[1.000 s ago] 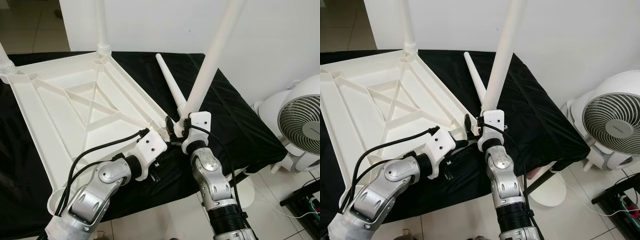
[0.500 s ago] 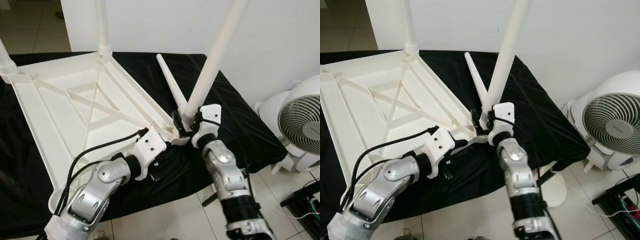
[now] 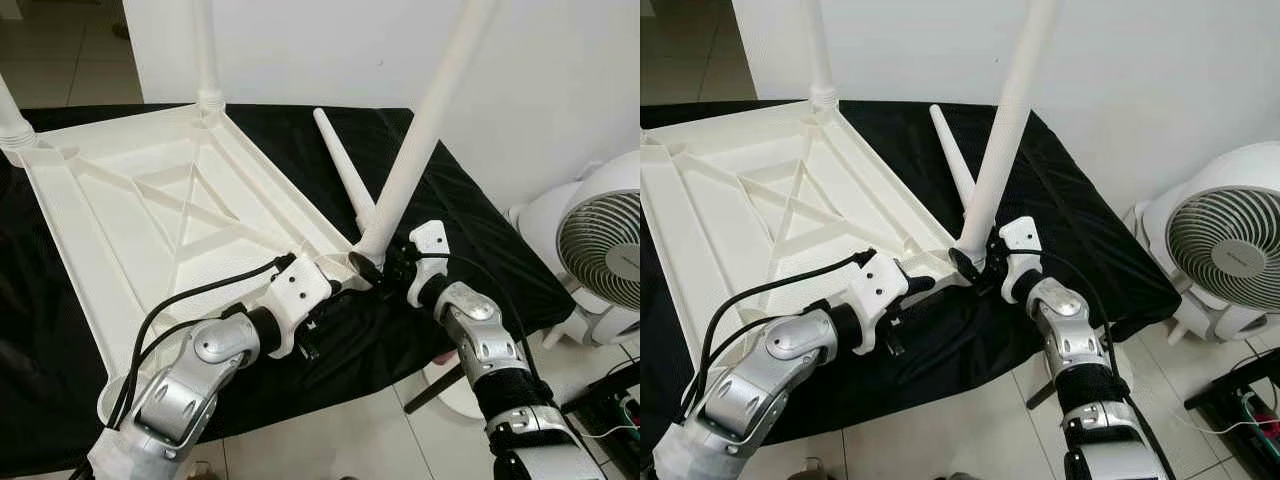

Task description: Building children table

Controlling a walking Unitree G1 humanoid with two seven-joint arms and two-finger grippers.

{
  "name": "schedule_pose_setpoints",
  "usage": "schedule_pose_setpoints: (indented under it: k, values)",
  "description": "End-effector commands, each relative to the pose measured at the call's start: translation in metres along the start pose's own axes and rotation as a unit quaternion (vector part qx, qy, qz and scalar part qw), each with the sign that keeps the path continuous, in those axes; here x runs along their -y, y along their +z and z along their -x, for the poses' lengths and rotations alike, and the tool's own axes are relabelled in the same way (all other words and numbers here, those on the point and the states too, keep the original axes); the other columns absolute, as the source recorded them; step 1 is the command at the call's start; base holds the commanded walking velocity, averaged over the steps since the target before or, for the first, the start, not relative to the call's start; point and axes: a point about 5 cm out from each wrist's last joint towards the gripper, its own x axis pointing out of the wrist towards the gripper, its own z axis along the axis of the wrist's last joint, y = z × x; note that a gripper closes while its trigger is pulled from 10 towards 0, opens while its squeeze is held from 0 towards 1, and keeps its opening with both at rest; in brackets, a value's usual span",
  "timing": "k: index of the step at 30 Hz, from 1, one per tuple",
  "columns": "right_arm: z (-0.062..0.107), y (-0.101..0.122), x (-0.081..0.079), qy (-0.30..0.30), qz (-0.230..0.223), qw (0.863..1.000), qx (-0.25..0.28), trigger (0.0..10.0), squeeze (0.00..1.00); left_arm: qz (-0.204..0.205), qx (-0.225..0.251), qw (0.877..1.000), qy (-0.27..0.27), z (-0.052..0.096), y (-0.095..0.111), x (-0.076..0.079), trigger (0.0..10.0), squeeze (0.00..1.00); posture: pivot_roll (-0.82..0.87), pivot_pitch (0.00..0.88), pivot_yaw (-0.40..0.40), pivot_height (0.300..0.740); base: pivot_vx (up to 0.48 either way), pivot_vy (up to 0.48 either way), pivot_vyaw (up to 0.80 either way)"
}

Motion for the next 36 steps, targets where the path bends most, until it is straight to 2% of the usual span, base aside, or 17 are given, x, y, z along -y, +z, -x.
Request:
schedule_pose_setpoints:
  k: [1,6,16,17,18,30,31,32,34,36]
  values:
    - [-0.004,0.002,0.01,0.005,0.026,1.0,-0.006,10.0,0.0,0.0,-0.006,1.0,-0.007,0.0,-0.001,0.0,10.0,0.0,0.11,0.039,-0.116,0.74,0.0,0.0,0.0]
    - [-0.015,0.01,0.013,0.023,0.059,0.998,-0.006,10.0,0.0,-0.002,-0.004,1.0,-0.006,0.0,0.001,0.0,10.0,0.0,0.12,0.04,-0.115,0.74,0.0,0.0,0.0]
    - [-0.027,0.015,0.014,0.047,0.06,0.997,-0.007,10.0,0.0,-0.002,-0.005,1.0,-0.004,0.0,0.001,0.0,10.0,0.0,0.13,0.036,-0.122,0.74,0.0,0.0,0.0]
    - [-0.027,0.012,0.012,0.056,0.058,0.997,-0.012,2.2,0.0,-0.002,-0.005,1.0,-0.004,0.0,0.001,0.0,10.0,0.0,0.13,0.037,-0.122,0.74,0.0,0.0,0.0]
    - [-0.026,0.01,0.011,0.061,0.053,0.997,-0.016,0.0,0.0,-0.002,-0.004,1.0,-0.003,0.0,0.001,0.0,10.0,0.0,0.13,0.038,-0.124,0.74,0.0,0.0,0.0]
    - [-0.019,-0.004,0.011,0.073,0.033,0.997,-0.025,0.0,0.0,0.001,-0.003,1.0,-0.006,-0.001,0.001,0.002,10.0,0.0,0.11,0.042,-0.122,0.74,0.0,0.0,0.0]
    - [-0.018,-0.006,0.011,0.062,0.024,0.997,-0.027,3.6,0.0,0.002,-0.003,1.0,-0.007,-0.001,0.001,0.003,10.0,0.0,0.11,0.042,-0.124,0.74,0.0,0.0,0.0]
    - [-0.018,-0.007,0.012,0.054,0.014,0.998,-0.026,10.0,0.0,0.002,-0.003,1.0,-0.008,-0.001,0.001,0.003,10.0,0.0,0.11,0.042,-0.124,0.74,0.0,0.0,0.0]
    - [-0.017,-0.009,0.013,0.025,-0.015,0.999,-0.017,10.0,0.0,0.002,-0.004,1.0,-0.009,-0.001,0.001,0.003,10.0,0.0,0.11,0.042,-0.127,0.74,0.0,0.0,0.0]
    - [-0.017,-0.009,0.012,0.012,-0.019,1.0,-0.011,10.0,0.0,0.003,-0.005,1.0,-0.009,0.0,0.0,0.003,10.0,0.0,0.11,0.043,-0.128,0.74,0.0,0.0,0.0]
